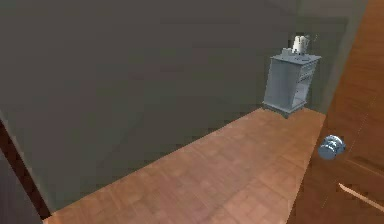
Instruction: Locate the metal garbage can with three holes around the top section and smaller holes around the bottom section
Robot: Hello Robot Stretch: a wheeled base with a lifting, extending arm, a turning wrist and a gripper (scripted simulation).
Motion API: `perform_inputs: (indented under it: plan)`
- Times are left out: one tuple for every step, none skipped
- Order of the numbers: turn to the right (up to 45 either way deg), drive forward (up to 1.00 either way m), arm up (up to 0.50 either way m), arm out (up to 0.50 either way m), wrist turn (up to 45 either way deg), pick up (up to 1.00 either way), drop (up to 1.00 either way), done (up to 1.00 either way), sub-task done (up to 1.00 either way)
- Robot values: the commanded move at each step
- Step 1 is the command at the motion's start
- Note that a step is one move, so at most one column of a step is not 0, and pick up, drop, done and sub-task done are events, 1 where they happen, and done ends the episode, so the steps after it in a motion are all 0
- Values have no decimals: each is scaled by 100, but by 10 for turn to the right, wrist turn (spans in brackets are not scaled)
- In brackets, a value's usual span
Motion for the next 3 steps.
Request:
perform_inputs:
  plan:
    - [0,75,0,0,0,0,0,0,0]
    - [390,0,0,0,0,0,0,0,0]
    - [0,70,0,0,0,0,0,0,0]
